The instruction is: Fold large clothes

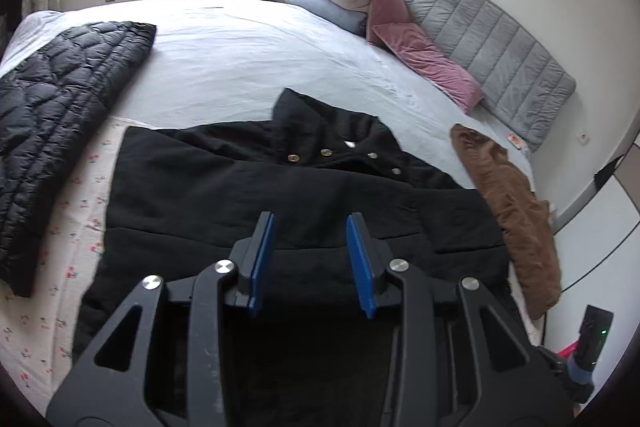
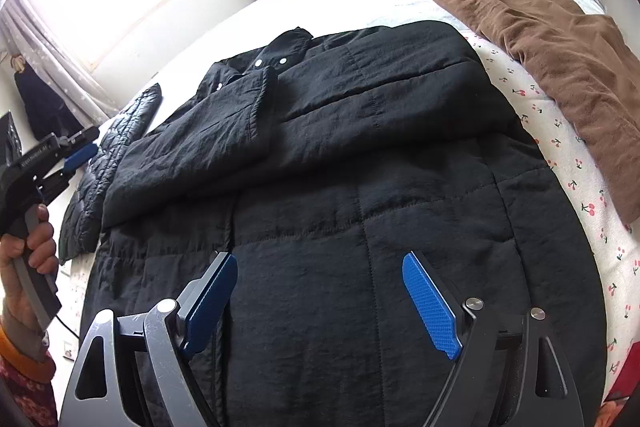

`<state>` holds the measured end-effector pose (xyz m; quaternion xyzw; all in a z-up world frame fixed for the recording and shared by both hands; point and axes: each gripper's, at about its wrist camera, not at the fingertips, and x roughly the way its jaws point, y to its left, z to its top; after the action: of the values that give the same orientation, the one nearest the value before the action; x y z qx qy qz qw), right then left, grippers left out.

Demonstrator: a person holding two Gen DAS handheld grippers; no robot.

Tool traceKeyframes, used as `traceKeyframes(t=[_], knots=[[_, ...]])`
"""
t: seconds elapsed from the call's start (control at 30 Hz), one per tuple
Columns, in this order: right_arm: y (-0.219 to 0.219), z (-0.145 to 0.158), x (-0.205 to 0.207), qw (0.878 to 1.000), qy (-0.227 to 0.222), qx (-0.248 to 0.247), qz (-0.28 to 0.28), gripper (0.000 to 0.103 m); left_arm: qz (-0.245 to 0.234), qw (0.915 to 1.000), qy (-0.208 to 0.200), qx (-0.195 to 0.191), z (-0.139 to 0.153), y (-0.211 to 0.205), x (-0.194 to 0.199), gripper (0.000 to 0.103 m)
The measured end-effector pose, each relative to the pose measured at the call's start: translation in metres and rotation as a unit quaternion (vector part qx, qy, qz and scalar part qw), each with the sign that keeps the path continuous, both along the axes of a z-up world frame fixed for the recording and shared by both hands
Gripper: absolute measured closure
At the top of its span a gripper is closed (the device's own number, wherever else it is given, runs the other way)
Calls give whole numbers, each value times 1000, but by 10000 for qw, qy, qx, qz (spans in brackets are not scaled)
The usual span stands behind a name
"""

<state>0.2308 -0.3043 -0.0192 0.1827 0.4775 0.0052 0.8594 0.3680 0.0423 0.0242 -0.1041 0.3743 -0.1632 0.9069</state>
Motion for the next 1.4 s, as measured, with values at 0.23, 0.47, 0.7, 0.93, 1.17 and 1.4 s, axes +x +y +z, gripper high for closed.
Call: traceKeyframes(t=[0.23,0.47,0.7,0.93,1.17,1.4], knots=[[10,-6,4,9999,93,-87,95,17,158,9978,571,288,-76,47,16,67],[12,-16,7,9996,227,-128,91,17,-215,9961,683,514,-98,22,8,66],[7,-17,5,9996,237,-119,-4,17,-680,9968,304,291,-60,-52,23,59],[0,-16,2,9997,223,-67,-99,17,-1399,9884,525,-253,-87,-155,16,52],[-4,-7,-3,9998,118,-58,-169,17,-1706,9822,705,-335,-63,-157,-20,37],[1,20,-14,9994,-321,-89,-66,17,-1056,9867,893,855,-30,-79,-82,22]])
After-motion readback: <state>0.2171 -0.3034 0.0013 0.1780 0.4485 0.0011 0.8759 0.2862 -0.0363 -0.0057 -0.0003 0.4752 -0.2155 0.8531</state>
